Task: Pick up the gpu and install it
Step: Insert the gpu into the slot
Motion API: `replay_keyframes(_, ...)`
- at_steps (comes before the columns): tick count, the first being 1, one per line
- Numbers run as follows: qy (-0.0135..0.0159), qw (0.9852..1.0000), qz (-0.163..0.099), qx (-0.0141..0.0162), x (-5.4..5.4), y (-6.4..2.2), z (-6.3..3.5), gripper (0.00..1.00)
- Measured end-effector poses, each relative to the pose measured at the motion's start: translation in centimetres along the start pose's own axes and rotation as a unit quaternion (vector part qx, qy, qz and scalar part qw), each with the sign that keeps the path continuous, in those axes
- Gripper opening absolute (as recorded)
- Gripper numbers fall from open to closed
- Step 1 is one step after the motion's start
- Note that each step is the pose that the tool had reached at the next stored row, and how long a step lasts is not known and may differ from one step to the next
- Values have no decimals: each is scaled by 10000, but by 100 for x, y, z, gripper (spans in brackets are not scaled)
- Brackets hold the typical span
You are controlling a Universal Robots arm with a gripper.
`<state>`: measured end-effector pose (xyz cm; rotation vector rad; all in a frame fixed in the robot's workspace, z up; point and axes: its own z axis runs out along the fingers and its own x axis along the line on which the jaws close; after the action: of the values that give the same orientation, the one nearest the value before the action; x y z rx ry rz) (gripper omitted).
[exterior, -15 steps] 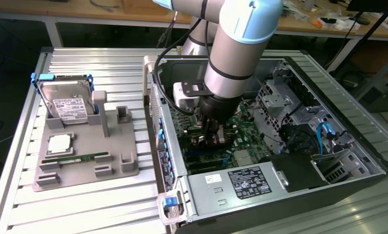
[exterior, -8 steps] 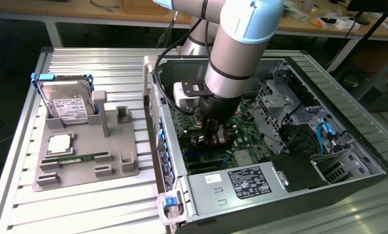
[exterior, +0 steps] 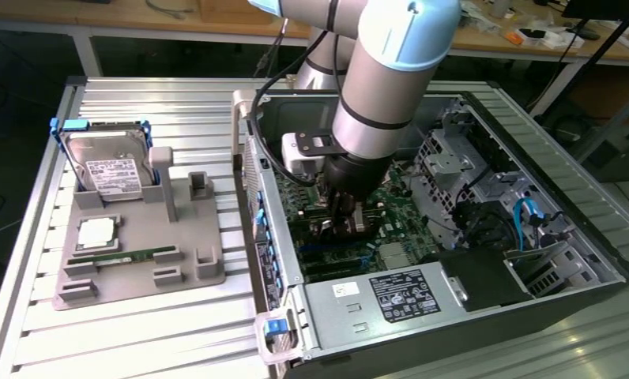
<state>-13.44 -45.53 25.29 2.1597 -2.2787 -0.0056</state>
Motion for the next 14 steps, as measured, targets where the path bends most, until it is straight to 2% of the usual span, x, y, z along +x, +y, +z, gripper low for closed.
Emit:
replay_keyframes(2,0,10000,0,-8,0,-1,0,28)
replay_keyframes(14,2,10000,0,-10,1,-1,17,28)
